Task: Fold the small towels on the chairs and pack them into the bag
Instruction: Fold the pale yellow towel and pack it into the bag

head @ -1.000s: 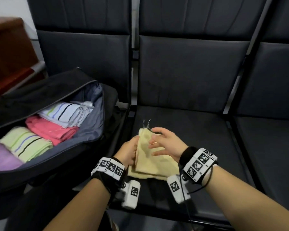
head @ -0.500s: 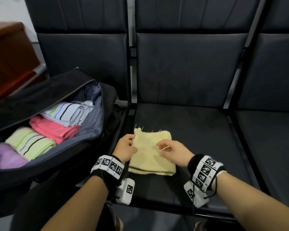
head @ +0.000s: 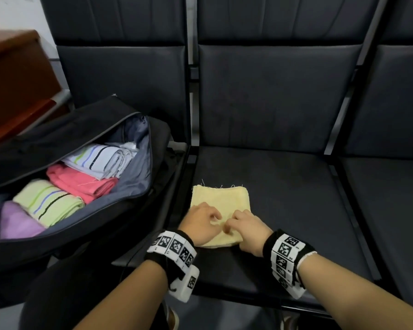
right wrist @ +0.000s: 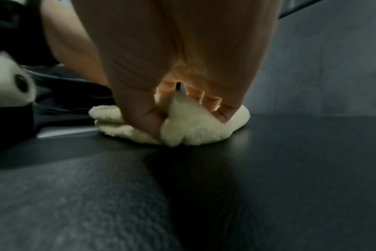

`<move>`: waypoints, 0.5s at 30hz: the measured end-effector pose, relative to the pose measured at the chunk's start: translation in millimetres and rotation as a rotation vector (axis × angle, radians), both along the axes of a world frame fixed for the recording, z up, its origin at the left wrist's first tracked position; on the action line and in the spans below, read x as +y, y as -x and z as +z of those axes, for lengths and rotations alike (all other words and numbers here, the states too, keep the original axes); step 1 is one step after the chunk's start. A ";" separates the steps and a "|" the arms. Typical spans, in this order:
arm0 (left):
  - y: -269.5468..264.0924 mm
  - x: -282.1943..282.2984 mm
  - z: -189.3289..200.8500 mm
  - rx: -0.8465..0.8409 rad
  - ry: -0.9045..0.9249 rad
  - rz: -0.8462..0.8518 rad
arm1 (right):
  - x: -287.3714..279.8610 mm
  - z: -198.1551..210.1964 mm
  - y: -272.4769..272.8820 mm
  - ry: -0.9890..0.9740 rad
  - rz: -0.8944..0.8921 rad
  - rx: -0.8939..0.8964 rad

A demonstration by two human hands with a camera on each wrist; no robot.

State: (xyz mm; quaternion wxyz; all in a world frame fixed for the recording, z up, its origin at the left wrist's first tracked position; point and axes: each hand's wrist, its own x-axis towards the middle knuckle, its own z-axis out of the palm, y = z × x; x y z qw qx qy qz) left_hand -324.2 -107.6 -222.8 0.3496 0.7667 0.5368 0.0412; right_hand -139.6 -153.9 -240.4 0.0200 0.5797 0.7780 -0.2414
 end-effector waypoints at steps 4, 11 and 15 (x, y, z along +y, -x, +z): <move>-7.4 -8.7 -8.5 0.227 -0.023 -0.120 | 8.5 8.4 -4.4 0.047 -0.211 0.266; -9.1 -6.3 -10.5 0.287 -0.285 -0.072 | 17.0 22.8 -9.7 0.017 -0.418 0.548; -5.0 2.3 -3.9 0.181 -0.199 0.006 | 13.4 16.6 -2.3 0.028 -0.228 0.252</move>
